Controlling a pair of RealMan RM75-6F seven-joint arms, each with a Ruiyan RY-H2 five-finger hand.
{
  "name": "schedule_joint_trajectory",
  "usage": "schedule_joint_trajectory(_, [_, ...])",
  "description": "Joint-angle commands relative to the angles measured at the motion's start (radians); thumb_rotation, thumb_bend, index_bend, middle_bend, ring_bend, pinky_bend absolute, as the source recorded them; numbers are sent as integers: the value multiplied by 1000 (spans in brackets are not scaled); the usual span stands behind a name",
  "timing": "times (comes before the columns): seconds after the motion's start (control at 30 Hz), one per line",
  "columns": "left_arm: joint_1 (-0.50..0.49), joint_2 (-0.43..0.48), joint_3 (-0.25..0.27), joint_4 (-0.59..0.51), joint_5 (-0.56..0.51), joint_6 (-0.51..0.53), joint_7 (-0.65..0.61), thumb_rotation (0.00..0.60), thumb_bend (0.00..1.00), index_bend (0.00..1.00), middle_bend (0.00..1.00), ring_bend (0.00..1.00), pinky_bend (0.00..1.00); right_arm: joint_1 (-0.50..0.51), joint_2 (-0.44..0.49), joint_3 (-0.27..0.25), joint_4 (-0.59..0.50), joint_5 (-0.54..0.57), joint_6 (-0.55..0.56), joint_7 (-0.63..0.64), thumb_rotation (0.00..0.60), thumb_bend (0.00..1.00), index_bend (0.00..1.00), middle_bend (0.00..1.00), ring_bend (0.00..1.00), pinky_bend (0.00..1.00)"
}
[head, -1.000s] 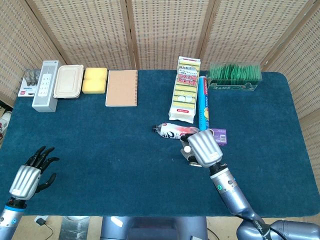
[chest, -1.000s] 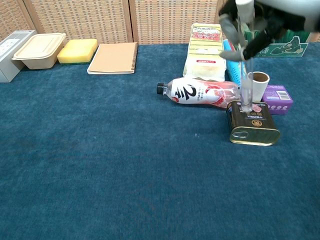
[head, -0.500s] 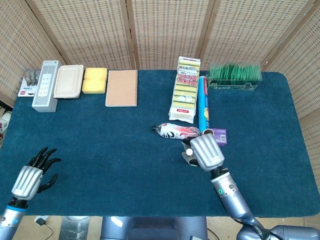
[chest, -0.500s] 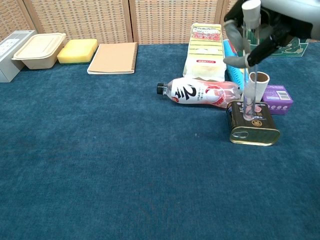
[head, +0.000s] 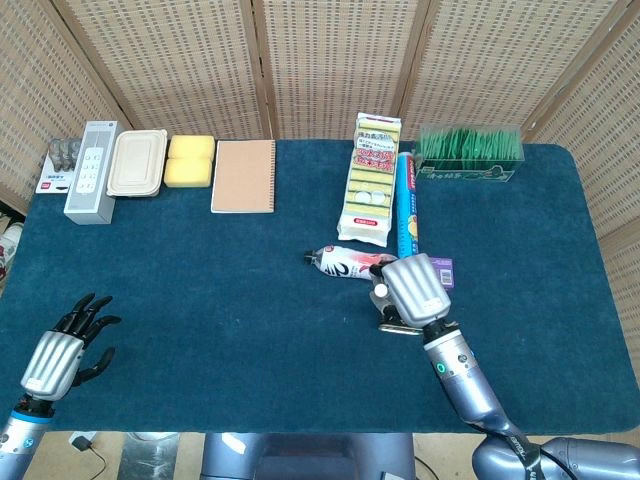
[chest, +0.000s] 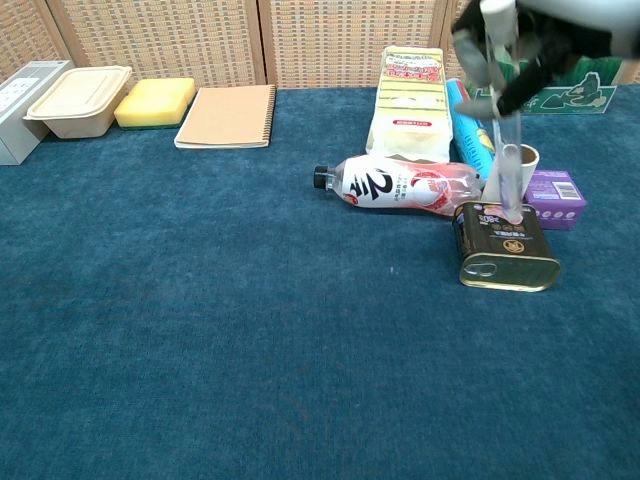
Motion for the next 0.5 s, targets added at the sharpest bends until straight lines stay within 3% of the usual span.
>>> schedule_joint_trajectory(0.03, [11, -2, 9, 5, 12, 25, 6, 600, 356, 289, 136, 45, 260, 22, 32, -6, 109, -215, -46, 5, 600, 405, 752, 960, 975, 979])
schedule_joint_trajectory(0.1, [15, -4, 9, 9, 11, 29, 3, 600, 356, 289, 136, 45, 260, 44, 9, 46, 143, -130, -62, 8, 600, 405, 752, 961, 975, 979])
schedule_joint_trajectory(0.13, [16, -6, 7, 11, 9, 32, -1, 600, 356, 289, 136, 45, 260, 36, 6, 14, 126, -119, -84, 12, 600, 404, 752, 961, 975, 979])
schedule_joint_trajectory(0.2, [10, -7, -3, 11, -3, 20, -7, 600, 355, 289, 136, 45, 260, 1, 31, -124, 106, -233, -107, -16, 600, 402, 752, 961, 975, 979])
schedule_joint_trajectory(0.23, [5, -7, -6, 8, -7, 10, -7, 600, 355, 289, 136, 45, 260, -10, 35, -162, 106, -273, -109, -17, 600, 401, 752, 961, 975, 979])
schedule_joint_trajectory(0.3, [-4, -3, -5, 0, -8, -8, -3, 600, 355, 289, 136, 45, 261, -17, 29, -169, 113, -298, -98, 15, 600, 399, 752, 961, 976, 980])
schedule_joint_trajectory(0.37, [-7, 3, 4, -11, 7, -8, 17, 600, 355, 289, 136, 45, 262, 15, 6, -54, 146, -220, -84, 62, 600, 399, 752, 961, 978, 983])
schedule_joint_trajectory(0.47, [5, 7, 17, -18, 23, 16, 28, 600, 355, 289, 136, 45, 263, 77, -15, 96, 184, -40, -101, 20, 600, 399, 752, 961, 976, 983])
schedule_joint_trajectory(0.5, [11, 8, 15, -19, 18, 23, 24, 600, 356, 289, 136, 45, 263, 79, -21, 115, 163, -13, -91, 23, 600, 399, 752, 961, 975, 983])
